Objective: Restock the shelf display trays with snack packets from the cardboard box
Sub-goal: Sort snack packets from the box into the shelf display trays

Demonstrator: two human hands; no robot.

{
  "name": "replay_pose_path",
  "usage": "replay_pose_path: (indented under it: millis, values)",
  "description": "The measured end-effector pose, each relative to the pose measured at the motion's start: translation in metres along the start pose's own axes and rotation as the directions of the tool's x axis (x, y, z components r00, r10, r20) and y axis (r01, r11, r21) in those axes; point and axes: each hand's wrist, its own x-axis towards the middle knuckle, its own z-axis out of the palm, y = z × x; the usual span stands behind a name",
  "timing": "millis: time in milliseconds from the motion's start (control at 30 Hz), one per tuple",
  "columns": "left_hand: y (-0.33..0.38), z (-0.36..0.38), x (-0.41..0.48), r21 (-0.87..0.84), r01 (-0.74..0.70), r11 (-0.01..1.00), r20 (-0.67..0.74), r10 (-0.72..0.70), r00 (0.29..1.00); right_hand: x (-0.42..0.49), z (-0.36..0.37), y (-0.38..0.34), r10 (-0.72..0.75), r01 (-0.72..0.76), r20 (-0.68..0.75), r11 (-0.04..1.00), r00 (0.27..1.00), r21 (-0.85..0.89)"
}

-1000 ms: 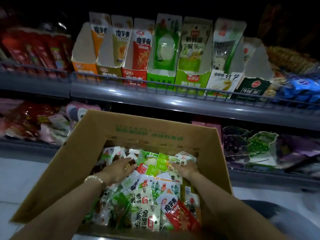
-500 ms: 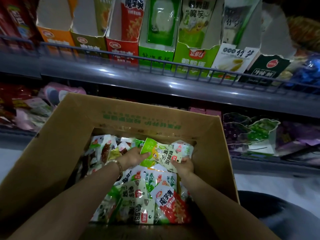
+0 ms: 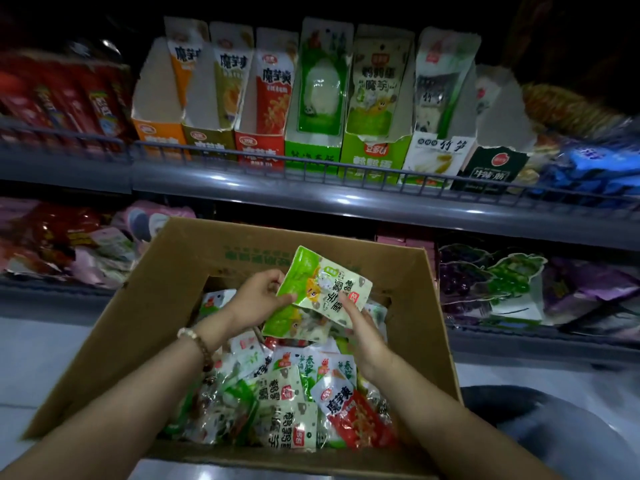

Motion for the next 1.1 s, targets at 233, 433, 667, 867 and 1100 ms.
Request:
replay_pose_path:
  millis: [233, 433, 667, 867, 1100]
  values:
    - [0.035, 0.001, -0.062, -0.547, 0.009, 0.837, -0.213, -0.150, 0.966, -0.069, 0.021, -0.011, -0.051, -0.044, 0.190, 0.882, 0.981, 0.468]
    - [0.047, 0.035, -0.100, -0.492, -0.053, 0.869, -0.265, -0.091, 0.960, -0.087, 0.044, -0.034, -0.208, 0.182, 0.029, 0.909, 0.978, 0.375]
    - [0.068, 0.023, -0.117, -0.482, -0.038, 0.876, -0.065, 0.007, 0.998, -0.108, 0.019, -0.052, -0.461, 0.445, 0.061, 0.878, 0.885, 0.176]
    - [0.092, 0.025, -0.119, -0.305, -0.173, 0.937, -0.048, 0.167, 0.985, -0.120, 0.019, -0.061, -0.615, 0.618, 0.068, 0.785, 0.785, -0.029]
    - [0.102, 0.024, -0.108, -0.273, -0.298, 0.915, -0.059, 0.293, 0.954, -0.135, 0.012, -0.094, -0.740, 0.737, 0.049, 0.659, 0.671, -0.150]
